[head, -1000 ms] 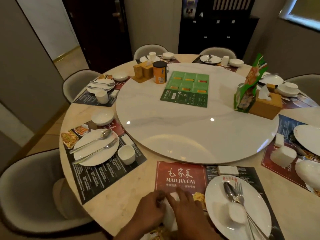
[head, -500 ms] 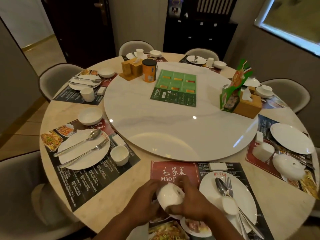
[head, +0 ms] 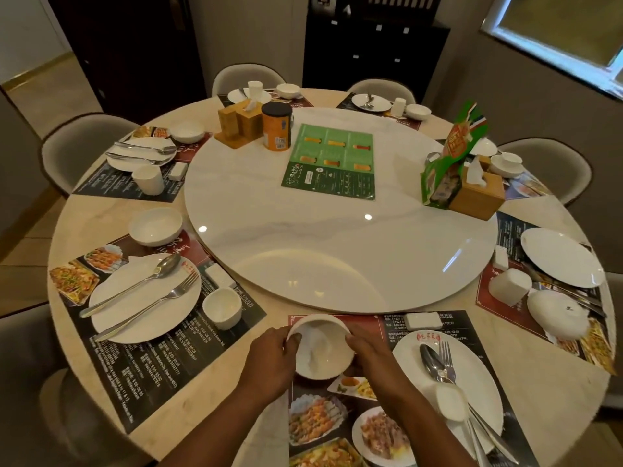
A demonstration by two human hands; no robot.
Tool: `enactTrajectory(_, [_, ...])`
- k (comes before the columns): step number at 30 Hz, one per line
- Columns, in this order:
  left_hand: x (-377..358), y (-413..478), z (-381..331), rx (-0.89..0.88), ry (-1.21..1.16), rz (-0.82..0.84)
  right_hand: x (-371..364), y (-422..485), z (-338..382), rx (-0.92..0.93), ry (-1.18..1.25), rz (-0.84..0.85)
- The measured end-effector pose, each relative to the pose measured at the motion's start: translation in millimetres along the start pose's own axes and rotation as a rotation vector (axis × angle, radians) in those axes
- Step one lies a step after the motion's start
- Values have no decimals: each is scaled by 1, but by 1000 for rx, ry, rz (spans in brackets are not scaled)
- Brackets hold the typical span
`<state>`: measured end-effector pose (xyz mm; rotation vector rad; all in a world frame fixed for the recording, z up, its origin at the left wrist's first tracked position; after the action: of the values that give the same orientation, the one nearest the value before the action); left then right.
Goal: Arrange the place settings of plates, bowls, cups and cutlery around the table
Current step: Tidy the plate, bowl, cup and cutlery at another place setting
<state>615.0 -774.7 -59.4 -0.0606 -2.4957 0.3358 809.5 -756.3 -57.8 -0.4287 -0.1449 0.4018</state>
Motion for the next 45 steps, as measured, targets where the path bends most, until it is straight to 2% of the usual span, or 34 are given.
enactTrajectory(9, [-2,5,9,81,-235,48,8,25,-13,-70,-233,-153])
enactTrajectory(14, [-4,9,13,164,-367,53,12,34,-19,-109,-191,-224])
enactTrajectory(45, [-11,13,21,219,-351,63,12,38,-29,-159,-203,-235])
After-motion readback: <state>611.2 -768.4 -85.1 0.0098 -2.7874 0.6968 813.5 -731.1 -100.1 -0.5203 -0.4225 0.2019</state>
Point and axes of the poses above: each hand's wrist, its own y-axis towards the middle knuckle, its own x-axis out of the back of the hand, z = x × y, the point moved 6 cm from there along y, towards the middle knuckle, and after that the axes turned 10 degrees about z, right-handed, at the moved point
